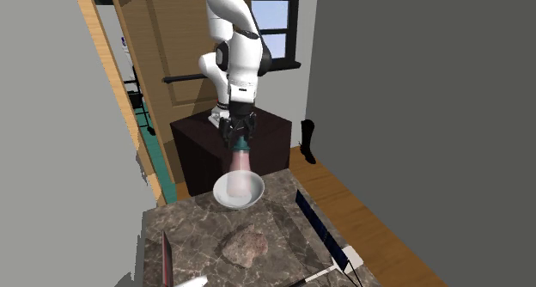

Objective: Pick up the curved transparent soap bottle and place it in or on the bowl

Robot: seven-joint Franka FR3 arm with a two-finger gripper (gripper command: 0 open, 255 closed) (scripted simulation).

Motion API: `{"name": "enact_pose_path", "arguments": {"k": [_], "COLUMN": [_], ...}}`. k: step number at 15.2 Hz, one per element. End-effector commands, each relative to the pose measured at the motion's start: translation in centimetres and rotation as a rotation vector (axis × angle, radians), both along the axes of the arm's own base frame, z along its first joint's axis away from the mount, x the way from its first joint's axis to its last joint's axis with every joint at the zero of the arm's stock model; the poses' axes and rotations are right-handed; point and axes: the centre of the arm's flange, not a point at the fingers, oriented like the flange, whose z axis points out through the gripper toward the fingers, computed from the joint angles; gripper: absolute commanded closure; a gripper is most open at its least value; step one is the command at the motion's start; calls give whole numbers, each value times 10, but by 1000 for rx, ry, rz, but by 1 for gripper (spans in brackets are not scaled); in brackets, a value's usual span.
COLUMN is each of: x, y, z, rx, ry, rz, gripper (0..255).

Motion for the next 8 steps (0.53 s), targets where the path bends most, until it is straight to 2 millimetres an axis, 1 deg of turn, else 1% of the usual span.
{"name": "enact_pose_path", "arguments": {"k": [1,4,5,8], "x": [0,0,0,0], "y": [0,8,10,10], "z": [0,39,49,49], "rx": [0,0,0,0], "ry": [0,0,0,0], "rz": [0,0,0,0], "gripper": [0,0,0,0]}}
